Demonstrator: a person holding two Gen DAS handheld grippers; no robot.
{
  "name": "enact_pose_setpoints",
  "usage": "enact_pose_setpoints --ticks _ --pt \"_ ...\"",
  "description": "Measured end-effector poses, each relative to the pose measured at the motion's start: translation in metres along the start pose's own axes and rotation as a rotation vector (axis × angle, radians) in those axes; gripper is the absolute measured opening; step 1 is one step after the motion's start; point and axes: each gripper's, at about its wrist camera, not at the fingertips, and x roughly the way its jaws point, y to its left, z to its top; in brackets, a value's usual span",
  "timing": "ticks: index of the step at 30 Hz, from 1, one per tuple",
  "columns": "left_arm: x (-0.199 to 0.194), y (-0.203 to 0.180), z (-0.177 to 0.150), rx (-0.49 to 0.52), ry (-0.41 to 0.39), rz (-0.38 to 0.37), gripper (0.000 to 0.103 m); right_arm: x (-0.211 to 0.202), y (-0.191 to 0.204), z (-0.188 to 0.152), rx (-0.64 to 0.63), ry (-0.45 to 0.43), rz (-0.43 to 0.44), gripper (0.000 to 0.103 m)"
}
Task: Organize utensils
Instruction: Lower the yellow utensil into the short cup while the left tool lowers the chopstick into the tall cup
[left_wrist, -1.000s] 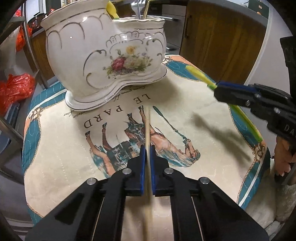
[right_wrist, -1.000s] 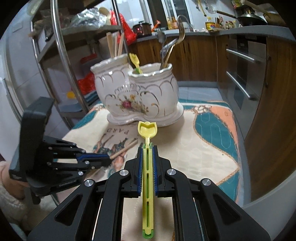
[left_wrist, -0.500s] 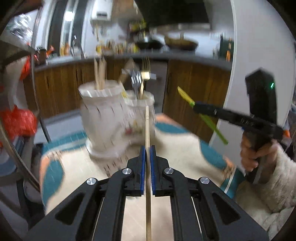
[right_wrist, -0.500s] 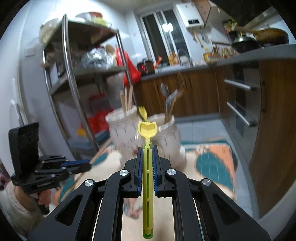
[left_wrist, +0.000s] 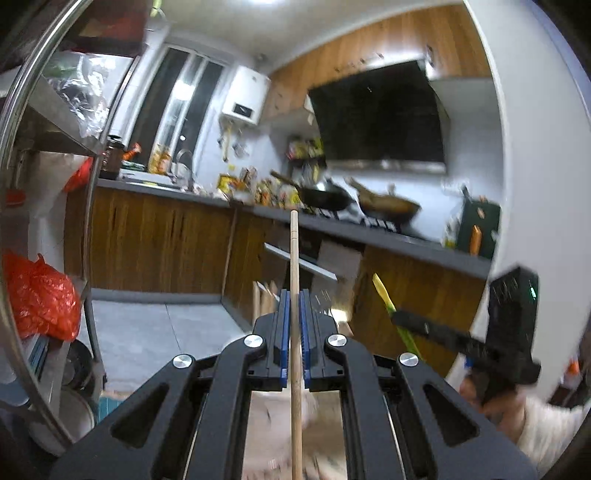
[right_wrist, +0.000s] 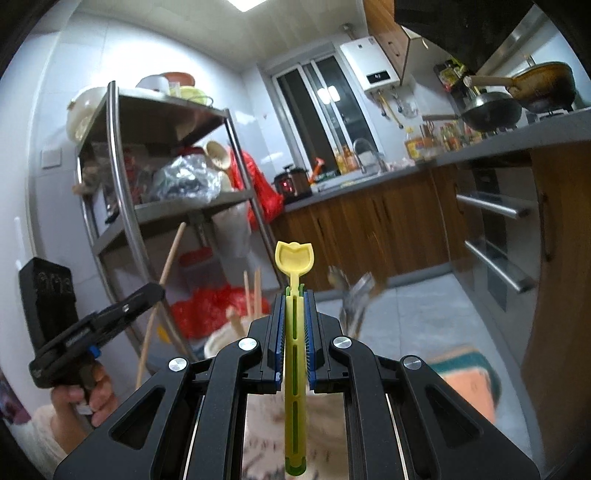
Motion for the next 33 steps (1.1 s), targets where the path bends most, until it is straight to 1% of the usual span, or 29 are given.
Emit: enact_pose_setpoints --ticks 4,7,11,13,16,19,22,24,28,33 --pt "0.023 0.009 0.014 -0.027 -0.076 0.025 0.005 0.028 -0.005 0.009 0.019 -0.029 0.016 0.011" --pt "0.041 0.007 0.018 -0.017 -0.13 0.064 0.005 0.043 -0.011 0.007 0.041 -0.026 0.027 0.011" --pt "0.062 0.005 0.015 0.008 -0.154 0.119 0.005 0.064 -0.019 0.001 0.072 -0.005 0.046 0.011" --pt "0.07 0.009 0.01 0.01 -0.151 0.14 0.005 0.07 -0.018 -0.003 0.065 0.002 0.048 0.011" --pt "0.079 0.009 0.006 0.025 -0.135 0.143 0.005 0.078 -0.015 -0.009 0.028 0.011 0.022 0.011" --pt "0.079 0.011 -0.001 0.034 -0.119 0.125 0.005 0.085 -0.012 -0.011 0.001 0.012 0.007 0.011" --pt "0.074 0.012 -0.01 0.054 -0.106 0.128 0.005 0.093 -0.01 -0.016 -0.024 0.019 -0.013 0.011" --pt "0.067 0.013 -0.015 0.054 -0.095 0.116 0.005 0.094 -0.007 -0.02 -0.055 0.027 -0.03 0.011" --pt "0.054 0.015 -0.024 0.057 -0.06 0.109 0.005 0.087 0.001 -0.027 -0.13 0.054 -0.088 0.011" --pt "0.041 0.015 -0.037 0.063 0.0 0.112 0.005 0.072 0.003 -0.034 -0.144 0.087 -0.12 0.011"
